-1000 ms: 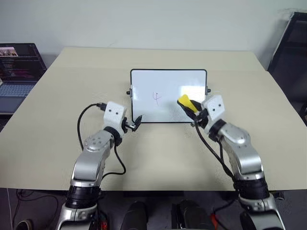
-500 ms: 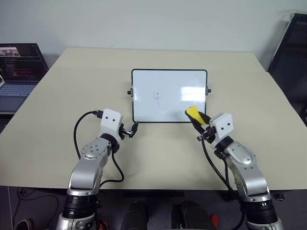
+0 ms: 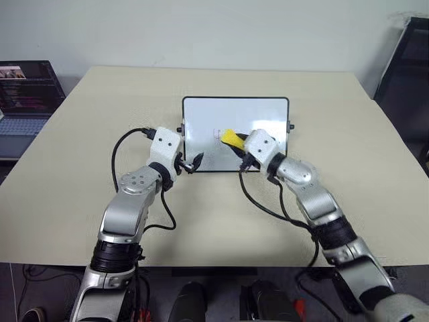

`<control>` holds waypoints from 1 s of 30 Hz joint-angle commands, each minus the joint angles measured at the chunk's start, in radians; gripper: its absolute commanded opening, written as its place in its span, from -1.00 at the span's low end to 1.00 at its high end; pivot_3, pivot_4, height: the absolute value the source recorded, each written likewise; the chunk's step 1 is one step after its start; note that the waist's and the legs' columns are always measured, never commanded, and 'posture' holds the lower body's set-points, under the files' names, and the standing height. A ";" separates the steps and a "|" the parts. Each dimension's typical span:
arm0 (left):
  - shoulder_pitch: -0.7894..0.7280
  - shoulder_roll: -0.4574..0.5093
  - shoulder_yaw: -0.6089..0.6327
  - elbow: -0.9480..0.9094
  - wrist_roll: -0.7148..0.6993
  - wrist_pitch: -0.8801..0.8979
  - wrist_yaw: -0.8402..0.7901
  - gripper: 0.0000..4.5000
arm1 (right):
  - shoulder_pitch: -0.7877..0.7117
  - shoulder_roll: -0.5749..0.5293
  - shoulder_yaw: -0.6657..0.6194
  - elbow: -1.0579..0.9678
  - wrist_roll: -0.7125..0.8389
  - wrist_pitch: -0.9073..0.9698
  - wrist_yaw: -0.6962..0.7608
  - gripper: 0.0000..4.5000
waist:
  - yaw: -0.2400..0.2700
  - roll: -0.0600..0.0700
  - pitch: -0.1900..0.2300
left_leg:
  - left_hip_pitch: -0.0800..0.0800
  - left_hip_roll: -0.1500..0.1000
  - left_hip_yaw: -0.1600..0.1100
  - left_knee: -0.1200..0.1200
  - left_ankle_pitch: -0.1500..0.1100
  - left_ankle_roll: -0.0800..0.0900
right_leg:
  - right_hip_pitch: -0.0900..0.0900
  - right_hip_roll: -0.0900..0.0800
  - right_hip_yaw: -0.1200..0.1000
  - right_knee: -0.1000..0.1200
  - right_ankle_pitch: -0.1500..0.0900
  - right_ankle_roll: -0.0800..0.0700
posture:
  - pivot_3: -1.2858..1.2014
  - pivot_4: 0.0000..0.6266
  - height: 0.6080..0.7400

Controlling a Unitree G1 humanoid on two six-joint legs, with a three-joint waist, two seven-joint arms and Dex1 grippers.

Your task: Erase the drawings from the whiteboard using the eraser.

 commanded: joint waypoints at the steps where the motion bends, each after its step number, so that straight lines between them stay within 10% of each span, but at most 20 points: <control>1: -0.029 0.013 -0.018 -0.013 -0.001 0.026 -0.020 1.00 | -0.116 0.019 0.021 0.098 -0.023 -0.027 0.033 -0.56 | 0.000 0.000 0.000 | 0.000 0.000 0.000 0.000 0.000 0.000 | 0.000 0.000 0.000 0.000 0.000 0.000 | 0.03 -0.52 1.00; 15: -0.043 0.020 -0.034 0.017 -0.003 0.008 -0.067 1.00 | -0.404 0.111 0.042 0.618 -0.101 -0.118 0.006 -0.56 | 0.001 0.000 0.000 | 0.000 0.000 -0.003 0.000 0.000 0.000 | 0.000 -0.001 0.000 0.000 0.000 0.000 | 0.03 -0.52 1.00; 30: -0.027 0.026 -0.047 0.017 0.000 -0.014 -0.080 1.00 | -0.426 0.057 0.061 0.687 -0.186 -0.169 -0.085 -0.56 | 0.001 0.000 0.000 | 0.002 0.000 -0.004 0.002 0.000 0.000 | 0.000 -0.001 0.001 0.007 0.000 0.000 | 0.03 -0.52 1.00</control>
